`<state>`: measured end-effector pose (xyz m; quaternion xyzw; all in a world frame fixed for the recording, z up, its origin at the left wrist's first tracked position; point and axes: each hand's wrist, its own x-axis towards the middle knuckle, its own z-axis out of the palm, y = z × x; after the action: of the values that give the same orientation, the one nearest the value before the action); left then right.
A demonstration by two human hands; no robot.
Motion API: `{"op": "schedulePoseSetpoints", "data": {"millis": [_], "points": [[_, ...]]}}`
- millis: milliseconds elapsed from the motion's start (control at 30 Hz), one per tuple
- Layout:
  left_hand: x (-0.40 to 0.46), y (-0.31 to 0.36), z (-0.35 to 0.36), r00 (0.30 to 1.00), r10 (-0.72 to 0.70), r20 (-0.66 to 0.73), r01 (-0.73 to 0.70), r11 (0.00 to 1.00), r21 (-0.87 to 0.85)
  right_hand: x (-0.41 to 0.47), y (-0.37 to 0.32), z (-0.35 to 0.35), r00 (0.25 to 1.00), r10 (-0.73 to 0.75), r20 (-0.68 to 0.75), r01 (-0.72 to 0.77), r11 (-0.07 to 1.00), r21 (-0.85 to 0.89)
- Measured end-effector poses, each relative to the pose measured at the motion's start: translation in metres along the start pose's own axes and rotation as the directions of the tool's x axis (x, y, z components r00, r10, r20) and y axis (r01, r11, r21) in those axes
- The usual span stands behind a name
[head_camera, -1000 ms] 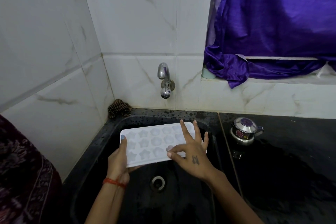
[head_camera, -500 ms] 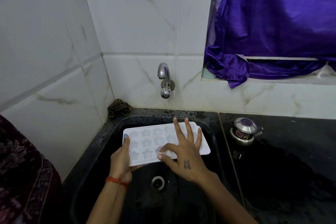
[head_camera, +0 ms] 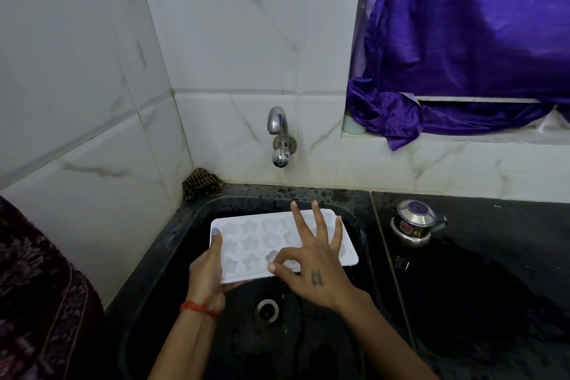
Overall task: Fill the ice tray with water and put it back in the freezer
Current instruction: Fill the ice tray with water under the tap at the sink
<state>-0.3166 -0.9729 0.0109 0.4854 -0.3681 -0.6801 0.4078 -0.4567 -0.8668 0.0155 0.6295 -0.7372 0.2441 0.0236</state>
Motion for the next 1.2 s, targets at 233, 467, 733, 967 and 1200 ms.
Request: {"op": "schedulePoseSetpoints", "data": {"millis": [233, 467, 733, 967, 1200], "points": [[-0.0007, 0.0008, -0.0006, 1.0, -0.002, -0.013, 0.002, 1.0, 0.0, -0.0001, -0.0021, 0.005, 0.999, -0.026, -0.046, 0.024, 0.999, -0.047], [-0.004, 0.0, -0.0006, 1.0, 0.012, -0.026, -0.012, 1.0, 0.003, -0.0003, -0.0043, 0.0052, 0.991, 0.073, 0.11, -0.091, 0.982, 0.167], [-0.0035, -0.0029, -0.0012, 1.0, -0.004, -0.006, 0.004, 1.0, 0.001, -0.0031, -0.0018, 0.0023, 0.996, 0.052, 0.074, -0.059, 0.994, 0.095], [-0.0017, -0.003, -0.002, 1.0, -0.007, -0.009, 0.007, 1.0, -0.003, -0.0063, -0.0023, 0.0074, 1.0, 0.004, -0.015, -0.005, 0.998, -0.055], [-0.0019, -0.0037, -0.0025, 1.0, -0.019, -0.016, 0.019, 1.0, 0.005, -0.004, -0.0026, 0.0053, 0.992, 0.067, 0.107, -0.084, 0.982, 0.169]]}}
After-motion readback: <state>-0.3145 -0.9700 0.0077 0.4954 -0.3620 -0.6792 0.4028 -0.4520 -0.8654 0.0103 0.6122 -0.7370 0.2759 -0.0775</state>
